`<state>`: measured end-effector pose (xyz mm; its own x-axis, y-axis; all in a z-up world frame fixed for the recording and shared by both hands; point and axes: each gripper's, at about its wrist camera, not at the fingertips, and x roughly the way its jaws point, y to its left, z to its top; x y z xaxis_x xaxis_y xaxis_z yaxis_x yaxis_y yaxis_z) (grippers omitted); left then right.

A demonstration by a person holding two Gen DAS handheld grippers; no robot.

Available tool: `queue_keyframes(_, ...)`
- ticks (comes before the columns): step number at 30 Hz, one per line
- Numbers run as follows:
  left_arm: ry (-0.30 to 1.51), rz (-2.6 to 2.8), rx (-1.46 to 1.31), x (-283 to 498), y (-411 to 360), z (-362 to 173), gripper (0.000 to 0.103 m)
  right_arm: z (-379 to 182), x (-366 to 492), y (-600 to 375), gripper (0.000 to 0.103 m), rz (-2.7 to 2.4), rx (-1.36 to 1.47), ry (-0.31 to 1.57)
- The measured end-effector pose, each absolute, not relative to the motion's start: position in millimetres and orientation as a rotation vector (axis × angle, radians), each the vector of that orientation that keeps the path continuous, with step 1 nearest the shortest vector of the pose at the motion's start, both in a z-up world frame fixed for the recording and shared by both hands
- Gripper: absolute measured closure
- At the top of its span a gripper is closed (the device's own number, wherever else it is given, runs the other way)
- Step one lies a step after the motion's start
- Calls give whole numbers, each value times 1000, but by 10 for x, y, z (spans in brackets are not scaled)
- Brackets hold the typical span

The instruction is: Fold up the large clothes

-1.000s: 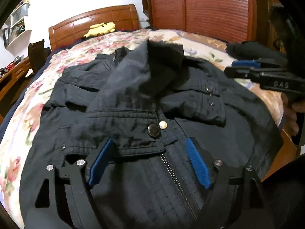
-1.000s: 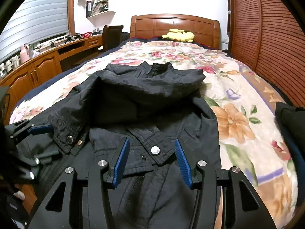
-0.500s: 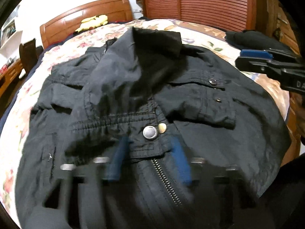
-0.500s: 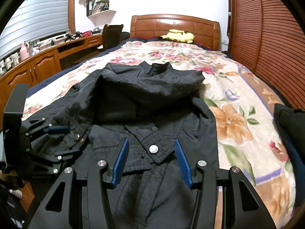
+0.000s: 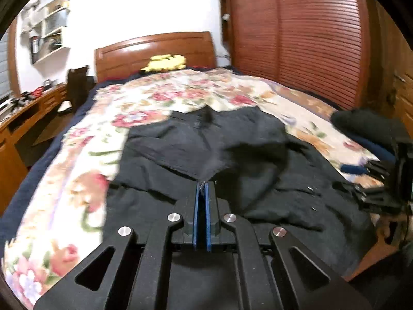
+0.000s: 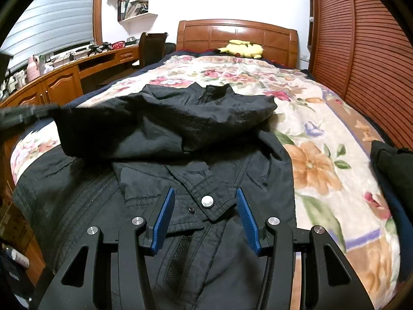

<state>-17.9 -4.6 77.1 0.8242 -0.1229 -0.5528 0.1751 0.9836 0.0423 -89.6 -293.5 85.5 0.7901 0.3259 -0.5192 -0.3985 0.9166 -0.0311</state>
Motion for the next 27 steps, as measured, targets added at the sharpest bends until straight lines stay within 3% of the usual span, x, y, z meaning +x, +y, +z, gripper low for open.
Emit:
queue_keyframes(12,621,-3,49,-152,713,592,99,836,-876,-2952,51,398,-157,536)
queue_keyframes(27,656,7,65,-171,798,410,96,818,-835,-2949,51,408,-169,546)
